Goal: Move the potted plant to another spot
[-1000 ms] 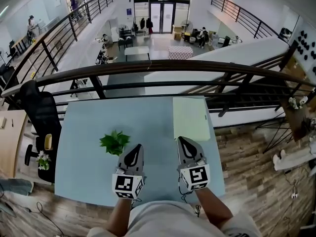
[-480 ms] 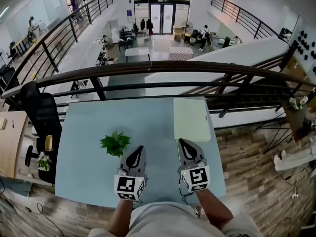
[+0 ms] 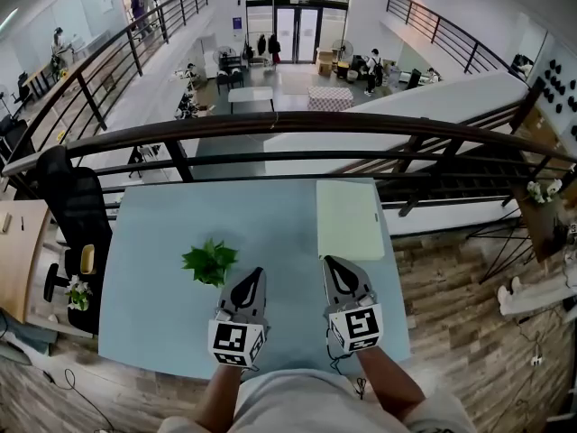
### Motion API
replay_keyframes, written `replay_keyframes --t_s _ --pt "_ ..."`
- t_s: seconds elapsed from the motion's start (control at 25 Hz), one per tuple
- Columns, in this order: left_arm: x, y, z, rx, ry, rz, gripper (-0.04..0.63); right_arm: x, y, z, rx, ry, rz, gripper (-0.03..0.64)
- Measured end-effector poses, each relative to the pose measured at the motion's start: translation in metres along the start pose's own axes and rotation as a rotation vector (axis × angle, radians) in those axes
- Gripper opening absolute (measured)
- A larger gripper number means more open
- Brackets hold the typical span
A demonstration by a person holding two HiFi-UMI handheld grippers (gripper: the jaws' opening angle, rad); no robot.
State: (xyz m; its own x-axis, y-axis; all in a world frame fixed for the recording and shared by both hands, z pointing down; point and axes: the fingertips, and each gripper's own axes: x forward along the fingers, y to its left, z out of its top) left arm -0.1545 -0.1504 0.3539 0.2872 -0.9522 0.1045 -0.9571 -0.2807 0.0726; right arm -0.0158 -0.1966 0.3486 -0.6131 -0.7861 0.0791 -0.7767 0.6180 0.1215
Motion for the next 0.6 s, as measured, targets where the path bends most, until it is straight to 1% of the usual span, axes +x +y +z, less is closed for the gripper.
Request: replay_keyframes --t_s 0.6 --pt "0.0023 -0.0042 -0.0025 0.003 0.014 -0.008 0.011 0.0010 0.0035 0.0015 -0.007 -0.001 0.017 0.003"
